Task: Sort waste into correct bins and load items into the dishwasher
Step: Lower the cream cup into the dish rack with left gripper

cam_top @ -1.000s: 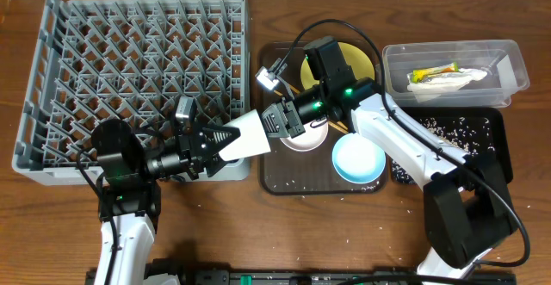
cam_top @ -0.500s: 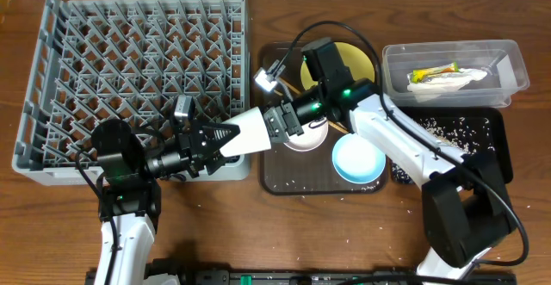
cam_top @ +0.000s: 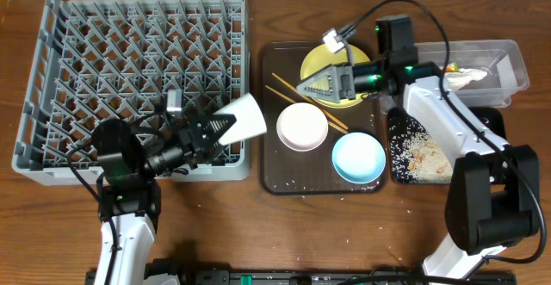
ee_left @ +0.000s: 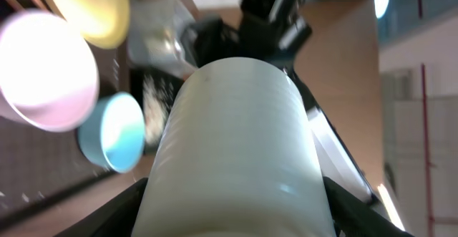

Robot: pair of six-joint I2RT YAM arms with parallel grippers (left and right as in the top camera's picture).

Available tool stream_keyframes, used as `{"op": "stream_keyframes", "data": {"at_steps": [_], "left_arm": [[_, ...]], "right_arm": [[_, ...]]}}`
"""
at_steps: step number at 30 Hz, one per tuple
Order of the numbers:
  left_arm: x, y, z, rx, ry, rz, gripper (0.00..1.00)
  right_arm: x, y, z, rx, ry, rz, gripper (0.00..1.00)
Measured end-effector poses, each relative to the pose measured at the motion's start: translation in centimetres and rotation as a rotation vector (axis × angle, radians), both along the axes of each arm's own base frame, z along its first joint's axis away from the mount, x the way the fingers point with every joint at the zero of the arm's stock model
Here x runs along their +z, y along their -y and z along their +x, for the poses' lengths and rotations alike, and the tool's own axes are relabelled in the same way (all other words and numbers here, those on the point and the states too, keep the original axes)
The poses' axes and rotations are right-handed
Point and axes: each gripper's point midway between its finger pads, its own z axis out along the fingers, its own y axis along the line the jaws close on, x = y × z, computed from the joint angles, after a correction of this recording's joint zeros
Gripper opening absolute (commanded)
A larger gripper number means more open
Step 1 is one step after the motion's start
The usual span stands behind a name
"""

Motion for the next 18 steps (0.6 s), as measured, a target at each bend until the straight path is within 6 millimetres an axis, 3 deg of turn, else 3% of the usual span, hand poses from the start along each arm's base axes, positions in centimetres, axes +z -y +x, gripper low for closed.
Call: {"op": "stream_keyframes", "data": {"at_steps": [6, 8, 14, 18], "left_arm": [[-5.1, -3.7, 2.9, 0.302, -0.170, 0.137, 0.19], [-6.0, -4.8, 3.6, 0.375, -0.177, 0.188, 0.19], [-6.6, -6.4, 4.2, 0.455, -0.198, 0.284, 0.19], [-4.9, -7.1, 3.9, 0.458, -0.250, 0.382, 0.19]], "right_arm": [[-0.3, -0.7, -0.3, 0.007, 0.005, -0.016, 0.91], [-0.7, -1.2, -0.5, 0.004, 0.003, -0.038, 0.93], [-2.9, -1.4, -0.6, -0.057, -0.016, -0.176, 0.99], [-3.7, 0.0, -0.5, -0.147, 0.007, -0.326, 0.99]]}}
